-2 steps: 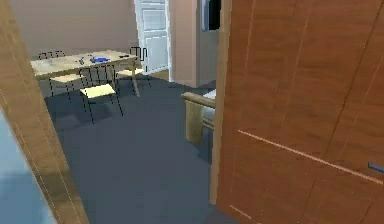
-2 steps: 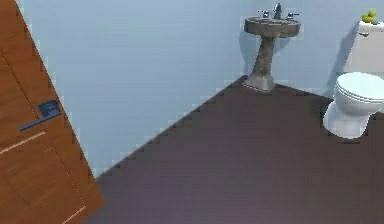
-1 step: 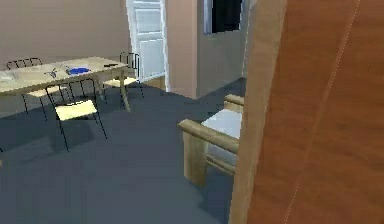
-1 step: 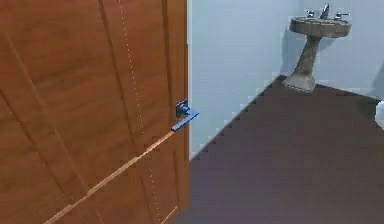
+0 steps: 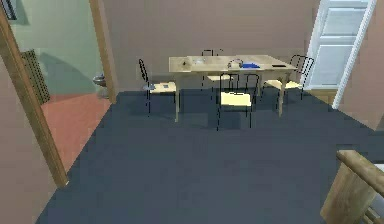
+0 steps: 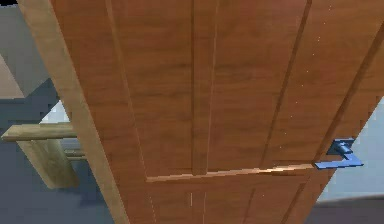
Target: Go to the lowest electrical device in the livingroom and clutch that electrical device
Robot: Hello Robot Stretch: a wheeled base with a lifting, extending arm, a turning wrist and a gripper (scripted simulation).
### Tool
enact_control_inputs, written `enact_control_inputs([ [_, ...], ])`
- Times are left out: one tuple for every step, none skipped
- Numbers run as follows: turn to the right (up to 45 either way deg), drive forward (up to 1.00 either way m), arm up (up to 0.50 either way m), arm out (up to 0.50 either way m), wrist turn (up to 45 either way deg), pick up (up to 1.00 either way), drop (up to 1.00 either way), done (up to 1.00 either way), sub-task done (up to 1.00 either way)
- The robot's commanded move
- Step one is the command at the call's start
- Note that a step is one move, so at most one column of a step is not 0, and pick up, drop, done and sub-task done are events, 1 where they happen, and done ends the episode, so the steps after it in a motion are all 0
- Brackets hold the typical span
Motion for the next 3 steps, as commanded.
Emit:
enact_control_inputs([
  [-3.0,0.00,0.00,0.00,0.0,0.00,0.00,0.00,0.00],
  [0.0,1.00,0.00,0.00,0.0,0.00,0.00,0.00,0.00],
  [-3.0,0.00,0.00,0.00,0.0,0.00,0.00,0.00,0.00],
])
